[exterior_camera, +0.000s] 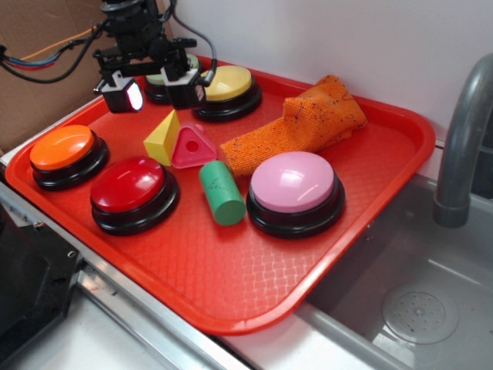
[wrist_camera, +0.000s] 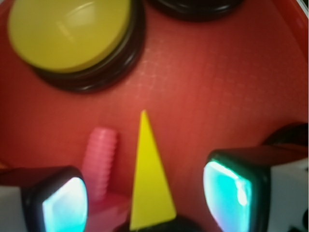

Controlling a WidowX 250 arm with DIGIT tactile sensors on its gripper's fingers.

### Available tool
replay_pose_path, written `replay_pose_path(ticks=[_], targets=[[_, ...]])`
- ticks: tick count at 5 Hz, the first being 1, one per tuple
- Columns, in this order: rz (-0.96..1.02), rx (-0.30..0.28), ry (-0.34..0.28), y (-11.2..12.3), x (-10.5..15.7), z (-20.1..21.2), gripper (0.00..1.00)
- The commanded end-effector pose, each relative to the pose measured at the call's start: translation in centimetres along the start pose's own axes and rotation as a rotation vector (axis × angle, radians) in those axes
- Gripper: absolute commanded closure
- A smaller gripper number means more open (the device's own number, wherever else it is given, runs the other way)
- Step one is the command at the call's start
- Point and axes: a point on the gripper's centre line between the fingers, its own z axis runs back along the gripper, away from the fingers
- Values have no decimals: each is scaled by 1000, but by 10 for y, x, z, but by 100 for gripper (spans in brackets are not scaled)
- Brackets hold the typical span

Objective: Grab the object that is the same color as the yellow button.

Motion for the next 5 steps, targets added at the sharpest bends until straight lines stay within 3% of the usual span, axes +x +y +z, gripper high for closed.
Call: replay_pose_path(ticks=[1, 3, 4, 5], targets=[[30, 16, -2, 20, 12, -8, 0], [-9, 51, -11, 19, 12, -17, 0], [-57, 38, -26, 16, 12, -20, 94], [-57, 45, -1, 13, 12, -27, 96]])
